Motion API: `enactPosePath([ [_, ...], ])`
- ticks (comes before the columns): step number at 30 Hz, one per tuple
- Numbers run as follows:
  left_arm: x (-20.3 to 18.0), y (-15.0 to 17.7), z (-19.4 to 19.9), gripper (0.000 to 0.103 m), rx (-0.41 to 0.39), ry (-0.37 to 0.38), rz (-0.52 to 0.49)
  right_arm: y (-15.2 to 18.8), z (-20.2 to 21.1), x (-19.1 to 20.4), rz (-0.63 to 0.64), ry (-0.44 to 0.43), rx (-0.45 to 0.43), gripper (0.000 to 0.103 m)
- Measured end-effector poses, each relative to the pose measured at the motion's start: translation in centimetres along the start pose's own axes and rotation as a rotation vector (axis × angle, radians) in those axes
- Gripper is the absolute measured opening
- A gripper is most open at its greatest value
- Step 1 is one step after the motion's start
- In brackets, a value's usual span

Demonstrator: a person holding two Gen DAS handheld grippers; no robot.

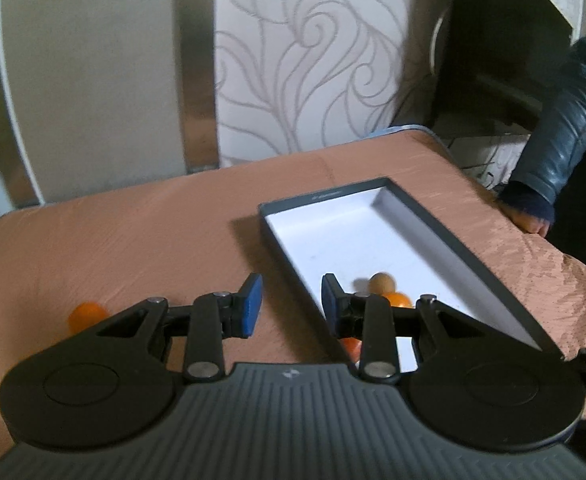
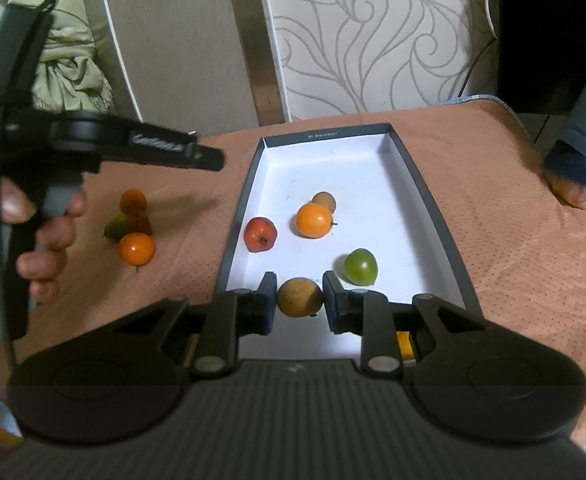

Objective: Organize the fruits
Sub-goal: 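Drop the yellow fruit into the box with the right tool while the left tool withdraws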

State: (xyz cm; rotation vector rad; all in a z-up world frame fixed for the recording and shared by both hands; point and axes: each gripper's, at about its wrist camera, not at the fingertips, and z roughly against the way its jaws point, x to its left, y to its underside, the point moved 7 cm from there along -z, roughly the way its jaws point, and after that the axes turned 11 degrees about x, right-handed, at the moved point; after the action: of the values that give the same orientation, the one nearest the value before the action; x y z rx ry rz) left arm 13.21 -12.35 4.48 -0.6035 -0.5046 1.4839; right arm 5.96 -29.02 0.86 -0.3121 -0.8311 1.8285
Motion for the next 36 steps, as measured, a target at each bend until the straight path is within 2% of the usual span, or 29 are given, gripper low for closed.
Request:
enactPosePath([
  [10,2.9,1.5,1.5,0.038,-0.002,-0.049,0.072,-0.3,-1.9,-1.5,-0.016,0.031,0.037,0.028],
  [18,4.3,2.9,2.9,0.038,-0.005,-0.079,0.110,0.1,-2.3,-1.0,-0.004,0.021,0.052,0.028],
  [27,4.5,5.1,4.0,0.038,0.009,-0.075,0.113,-0.2,-2.9,-1.1,-0.006,0.033,0.043,0.028],
  [36,3.9,7.5,4.9,0.038,0.014,-0.033,0.076,-1.1,-3.6,-2.3,-0.032,0.063,0.025,0.028],
])
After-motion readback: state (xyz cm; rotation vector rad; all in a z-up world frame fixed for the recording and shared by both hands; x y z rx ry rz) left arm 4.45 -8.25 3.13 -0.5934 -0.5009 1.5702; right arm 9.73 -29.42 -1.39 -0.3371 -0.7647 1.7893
